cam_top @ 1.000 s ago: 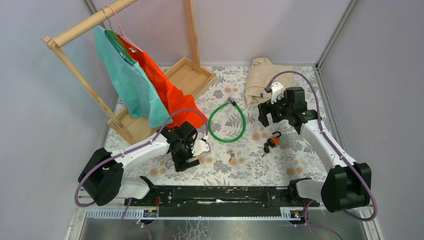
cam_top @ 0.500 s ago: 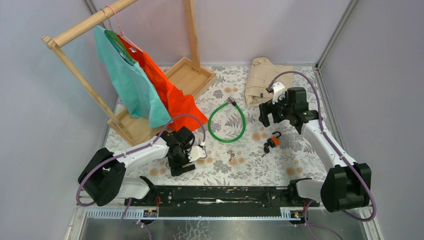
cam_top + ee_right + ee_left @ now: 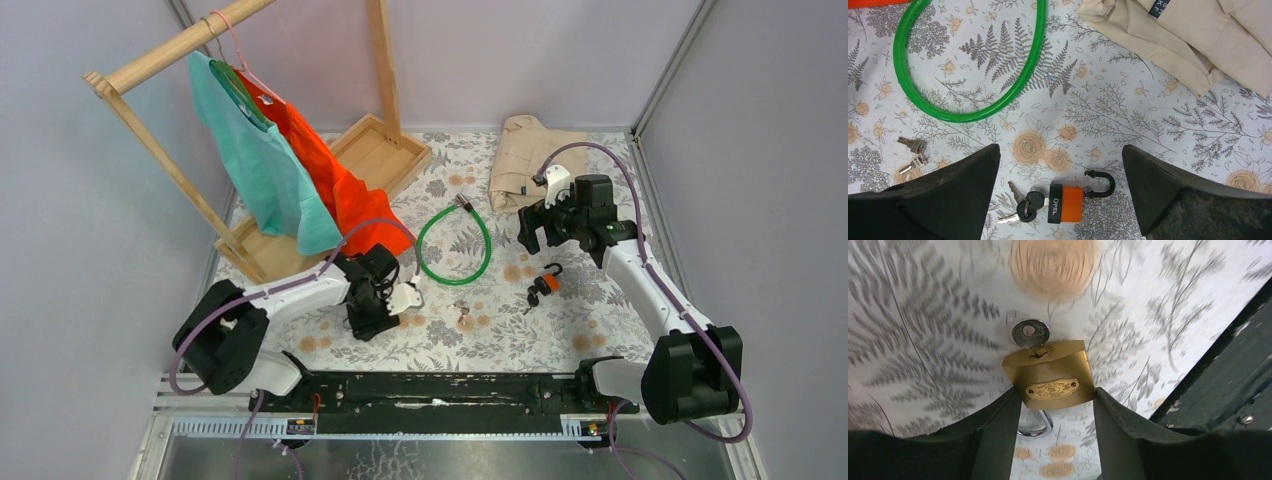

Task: Lock with the key
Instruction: Move the lock to the center of the board, then pick up the lock from the center of the board.

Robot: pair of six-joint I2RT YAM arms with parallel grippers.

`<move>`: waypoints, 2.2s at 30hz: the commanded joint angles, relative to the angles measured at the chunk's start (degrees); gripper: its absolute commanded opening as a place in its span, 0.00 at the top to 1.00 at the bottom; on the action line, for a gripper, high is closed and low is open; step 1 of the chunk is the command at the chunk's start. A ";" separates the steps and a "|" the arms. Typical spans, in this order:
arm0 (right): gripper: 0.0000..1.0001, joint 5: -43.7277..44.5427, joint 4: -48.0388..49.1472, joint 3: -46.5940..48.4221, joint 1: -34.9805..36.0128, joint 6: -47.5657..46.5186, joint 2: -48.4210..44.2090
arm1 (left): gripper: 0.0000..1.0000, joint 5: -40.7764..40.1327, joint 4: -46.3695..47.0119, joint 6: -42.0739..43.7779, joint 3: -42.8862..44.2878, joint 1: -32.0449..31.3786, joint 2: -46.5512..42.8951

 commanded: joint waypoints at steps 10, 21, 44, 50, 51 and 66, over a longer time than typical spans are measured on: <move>0.01 -0.85 2.63 -0.15 -1.05 -0.03 -2.97 | 0.65 8.74 8.03 2.10 18.85 -14.84 17.13; 0.01 -3.60 3.44 -0.93 -1.76 0.38 -2.62 | 0.37 6.13 14.88 0.92 17.22 -18.76 18.17; 0.03 -8.69 2.91 -1.53 -1.78 -0.77 -1.84 | 0.43 7.58 20.24 2.07 9.38 -15.70 12.60; 0.03 -8.94 2.89 -1.53 -1.75 -0.83 -2.03 | 0.54 6.25 21.02 1.99 9.02 -15.73 14.21; 0.03 -9.07 2.88 -1.40 -1.81 -0.87 -1.98 | 0.57 5.84 21.10 1.82 8.95 -15.68 14.42; 0.11 -15.75 4.11 -2.56 -1.77 -0.48 -3.93 | 1.00 10.12 16.89 1.60 12.83 -12.47 6.56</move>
